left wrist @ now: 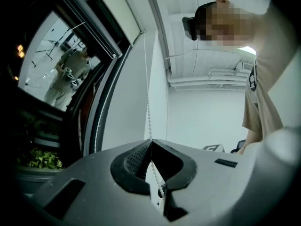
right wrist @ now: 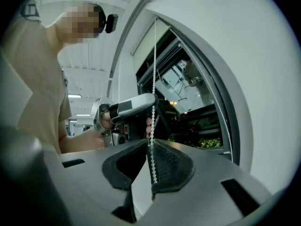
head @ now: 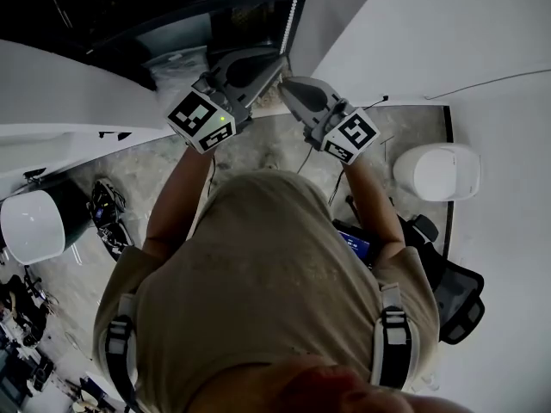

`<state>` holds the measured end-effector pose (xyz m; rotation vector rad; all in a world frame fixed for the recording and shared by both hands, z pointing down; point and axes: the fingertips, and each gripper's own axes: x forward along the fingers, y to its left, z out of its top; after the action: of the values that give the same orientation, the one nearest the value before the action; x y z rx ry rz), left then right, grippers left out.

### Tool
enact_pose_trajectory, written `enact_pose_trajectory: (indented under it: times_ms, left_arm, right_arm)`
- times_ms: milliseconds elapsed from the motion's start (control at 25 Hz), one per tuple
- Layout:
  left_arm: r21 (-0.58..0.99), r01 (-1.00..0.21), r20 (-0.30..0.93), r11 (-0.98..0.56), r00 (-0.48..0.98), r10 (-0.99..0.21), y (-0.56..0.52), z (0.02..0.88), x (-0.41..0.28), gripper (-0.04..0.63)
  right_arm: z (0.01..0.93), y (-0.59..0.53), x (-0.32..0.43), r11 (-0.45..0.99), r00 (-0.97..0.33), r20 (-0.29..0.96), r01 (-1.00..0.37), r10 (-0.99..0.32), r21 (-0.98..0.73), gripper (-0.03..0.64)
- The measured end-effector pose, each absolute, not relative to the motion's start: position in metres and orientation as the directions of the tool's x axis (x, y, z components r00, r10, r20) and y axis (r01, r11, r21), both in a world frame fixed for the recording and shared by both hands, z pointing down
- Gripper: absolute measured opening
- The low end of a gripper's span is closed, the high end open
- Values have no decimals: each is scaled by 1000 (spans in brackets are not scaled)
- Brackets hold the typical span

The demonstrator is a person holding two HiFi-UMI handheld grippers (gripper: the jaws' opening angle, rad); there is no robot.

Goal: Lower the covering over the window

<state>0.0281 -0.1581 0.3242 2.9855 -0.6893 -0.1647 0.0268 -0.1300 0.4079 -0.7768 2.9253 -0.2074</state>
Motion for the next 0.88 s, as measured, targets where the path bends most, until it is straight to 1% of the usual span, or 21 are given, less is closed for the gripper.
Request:
enact_pose_trajectory:
  times_ms: [40, 80, 120, 160, 240, 320, 520, 600, 760, 880]
  left_arm:
    - [85, -448, -94, -890, 886, -455, -159, 325, 27, 20]
    - [79, -459, -96, -885, 880, -465, -158, 325, 25, 20]
    - [76, -464, -95, -883, 878, -469, -157, 327, 24, 20]
    - [74, -463, -88, -883, 879, -469, -155, 331, 23, 20]
    - [68, -448, -61, -891, 890, -452, -147, 342, 26, 20]
    - [78, -424, -37, -902, 903, -428, -137, 356, 36, 20]
    - [122, -379, 11, -917, 925, -380, -110, 383, 57, 20]
    - [121, -375, 19, -919, 927, -375, -105, 387, 57, 17]
    - [104, -371, 32, -923, 929, -370, -104, 390, 50, 17]
    - [97, -344, 36, -934, 939, -342, -98, 389, 50, 17]
  right_arm:
    - [408, -131, 34, 867, -869, -78, -474, -489, -152, 60]
    - [402, -133, 42, 867, -866, -102, -472, -490, -160, 138]
    - [391, -135, 51, 862, -855, -140, -474, -499, -179, 160]
    - [374, -137, 57, 856, -840, -182, -479, -511, -194, 161]
    - [337, -135, 61, 853, -816, -252, -490, -521, -177, 160]
    - [310, -131, 55, 853, -807, -281, -504, -520, -132, 160]
    - [293, -123, 35, 835, -800, -260, -549, -541, -47, 150]
    - [297, -125, 34, 821, -790, -250, -570, -560, -39, 124]
    - [296, -130, 38, 800, -765, -262, -597, -589, -58, 44]
    - [294, -130, 36, 800, -762, -257, -595, -594, -86, 23]
